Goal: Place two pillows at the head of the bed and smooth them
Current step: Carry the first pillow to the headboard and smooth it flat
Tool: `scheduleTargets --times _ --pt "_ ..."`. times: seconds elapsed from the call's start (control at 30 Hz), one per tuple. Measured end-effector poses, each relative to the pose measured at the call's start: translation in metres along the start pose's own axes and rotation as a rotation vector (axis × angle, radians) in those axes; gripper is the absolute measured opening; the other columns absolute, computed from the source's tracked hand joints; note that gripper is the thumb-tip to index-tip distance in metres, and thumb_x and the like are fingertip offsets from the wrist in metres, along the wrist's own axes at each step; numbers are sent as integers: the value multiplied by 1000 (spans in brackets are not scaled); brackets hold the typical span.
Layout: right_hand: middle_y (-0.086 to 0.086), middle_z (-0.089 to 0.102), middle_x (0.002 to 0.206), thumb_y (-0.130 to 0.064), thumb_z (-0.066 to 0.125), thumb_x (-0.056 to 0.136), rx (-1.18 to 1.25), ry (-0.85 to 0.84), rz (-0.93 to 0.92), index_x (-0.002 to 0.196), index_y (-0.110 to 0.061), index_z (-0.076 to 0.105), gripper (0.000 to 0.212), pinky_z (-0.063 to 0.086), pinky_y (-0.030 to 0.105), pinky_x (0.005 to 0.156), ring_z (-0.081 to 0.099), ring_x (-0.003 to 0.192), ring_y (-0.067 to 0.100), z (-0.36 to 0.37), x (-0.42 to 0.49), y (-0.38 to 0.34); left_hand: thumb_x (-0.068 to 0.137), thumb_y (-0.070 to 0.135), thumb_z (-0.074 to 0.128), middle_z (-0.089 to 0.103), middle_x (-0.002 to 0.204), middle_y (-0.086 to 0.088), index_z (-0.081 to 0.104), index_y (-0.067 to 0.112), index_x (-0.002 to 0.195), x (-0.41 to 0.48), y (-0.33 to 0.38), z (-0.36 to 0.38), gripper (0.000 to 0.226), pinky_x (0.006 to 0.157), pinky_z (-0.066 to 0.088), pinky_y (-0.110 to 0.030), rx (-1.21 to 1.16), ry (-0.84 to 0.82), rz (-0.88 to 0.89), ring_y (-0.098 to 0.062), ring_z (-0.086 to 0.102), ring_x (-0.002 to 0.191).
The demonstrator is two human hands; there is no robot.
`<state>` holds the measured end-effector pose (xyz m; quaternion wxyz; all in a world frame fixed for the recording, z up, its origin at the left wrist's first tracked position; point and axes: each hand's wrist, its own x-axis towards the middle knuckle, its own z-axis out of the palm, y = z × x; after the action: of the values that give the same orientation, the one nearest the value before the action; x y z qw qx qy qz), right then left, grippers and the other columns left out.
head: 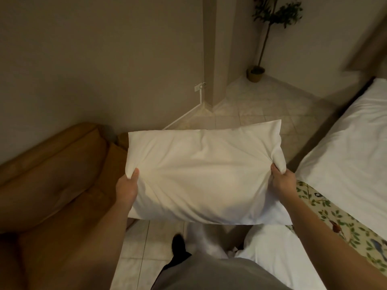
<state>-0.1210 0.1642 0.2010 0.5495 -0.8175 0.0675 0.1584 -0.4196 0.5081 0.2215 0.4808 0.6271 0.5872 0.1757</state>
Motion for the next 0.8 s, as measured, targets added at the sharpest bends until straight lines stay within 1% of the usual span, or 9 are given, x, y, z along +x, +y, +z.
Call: scheduleTargets --times 0.1,0.2,0.3,0.37,0.43,0.5,0.6,0.67,0.8 --pt "12 67 110 -42 58 98 3 52 23 123 -4 64 46 48 42 92 63 105 34 14 28 -9 99 50 54 63 123 -16 60 3 131 43 20 21 57 95 47 -43 6 -35 13 -37 59 113" --pt "10 66 113 -43 57 98 18 98 25 127 -3 61 49 47 41 92 61 106 33 30 54 -23 99 51 53 64 123 -15 60 2 130 92 44 48 59 96 46 -43 20 -88 39 -39 58 116" --pt "7 61 111 -41 55 99 27 159 51 131 -3 58 50 44 40 91 57 103 30 48 79 -40 99 49 55 63 130 -20 60 0 131 142 72 74 59 100 45 -43 31 -144 67 -40 57 120" --pt "8 61 110 -41 56 99 37 209 82 132 -3 57 51 45 41 91 56 102 31 59 94 -50 99 48 54 62 131 -22 60 -1 131 175 91 91 58 101 45 -44 51 -185 81 -41 57 120" --pt "11 64 111 -41 57 99 39 263 103 130 -3 59 50 46 42 91 59 105 36 68 108 -60 100 47 53 61 131 -23 59 -2 130 204 115 107 57 99 44 -44 77 -223 93 -42 56 121" --pt "16 66 113 -41 58 98 42 321 136 128 -2 61 49 47 42 90 61 106 39 77 122 -70 101 47 52 58 135 -22 55 -1 135 231 142 123 59 100 42 -42 96 -275 100 -41 54 124" --pt "17 65 108 -39 58 98 50 390 167 126 1 60 49 47 43 87 59 99 37 87 137 -83 100 52 50 53 143 -19 48 2 144 269 176 148 66 107 39 -43 134 -348 106 -39 50 130" --pt "17 66 107 -40 58 98 61 429 189 124 0 61 48 48 44 88 60 99 39 91 147 -87 98 56 50 55 140 -18 50 4 142 289 195 166 69 105 41 -44 168 -366 107 -39 52 127" --pt "14 64 100 -36 58 99 80 502 203 121 2 63 44 45 39 83 59 94 34 91 168 -92 99 50 54 58 136 -21 53 0 138 318 230 209 63 94 38 -35 195 -426 179 -39 54 126"
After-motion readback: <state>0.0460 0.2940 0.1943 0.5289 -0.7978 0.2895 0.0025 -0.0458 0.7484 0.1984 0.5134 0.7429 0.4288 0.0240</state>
